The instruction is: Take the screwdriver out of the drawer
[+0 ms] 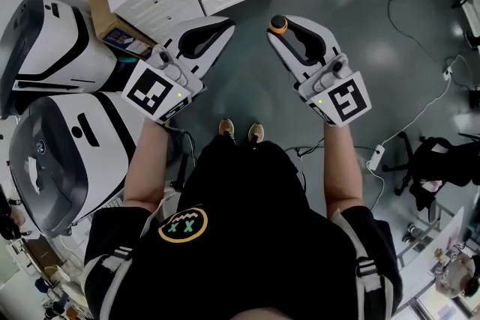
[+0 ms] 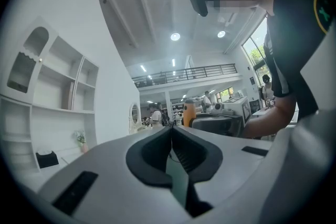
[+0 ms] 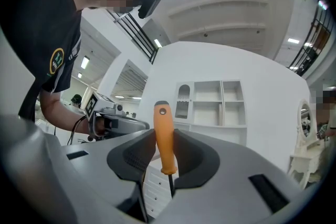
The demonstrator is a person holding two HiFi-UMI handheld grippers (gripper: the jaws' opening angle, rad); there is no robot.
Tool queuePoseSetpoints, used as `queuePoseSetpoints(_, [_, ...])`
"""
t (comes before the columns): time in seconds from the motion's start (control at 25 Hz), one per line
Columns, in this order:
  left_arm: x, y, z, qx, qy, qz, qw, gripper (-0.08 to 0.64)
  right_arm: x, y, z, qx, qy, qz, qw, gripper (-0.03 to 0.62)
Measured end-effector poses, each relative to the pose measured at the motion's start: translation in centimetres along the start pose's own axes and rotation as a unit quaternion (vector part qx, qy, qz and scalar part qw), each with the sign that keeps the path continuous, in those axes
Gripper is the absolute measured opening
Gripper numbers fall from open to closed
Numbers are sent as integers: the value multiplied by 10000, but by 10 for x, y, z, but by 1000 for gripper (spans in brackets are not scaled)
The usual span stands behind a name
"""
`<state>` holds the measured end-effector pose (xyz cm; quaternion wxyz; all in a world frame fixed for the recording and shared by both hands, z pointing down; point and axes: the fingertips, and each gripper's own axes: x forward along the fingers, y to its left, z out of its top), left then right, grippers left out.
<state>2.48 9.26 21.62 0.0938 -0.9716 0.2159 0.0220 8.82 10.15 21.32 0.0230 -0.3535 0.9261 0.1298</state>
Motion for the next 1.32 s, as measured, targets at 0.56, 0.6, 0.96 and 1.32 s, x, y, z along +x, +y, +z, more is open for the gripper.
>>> queuePoseSetpoints(0.56, [-16,3,-1,-60,-20,-89,9999,20,9,15,-3,-37,19,-94,9999,130])
queuePoseSetpoints(0.6, [-16,3,-1,-62,-18,-86,9999,20,10,15,-3,-42,22,-97,9999,130])
queuePoseSetpoints(0.96, [-20,3,-2,-62,-23,-66,10000,20,11,16,-3,-77,24,-109,9999,130])
queuePoseSetpoints(1.32, [-18,1,-2,-68,-21,-65,10000,20,9,15,-3,-101,28,-111,9999,129])
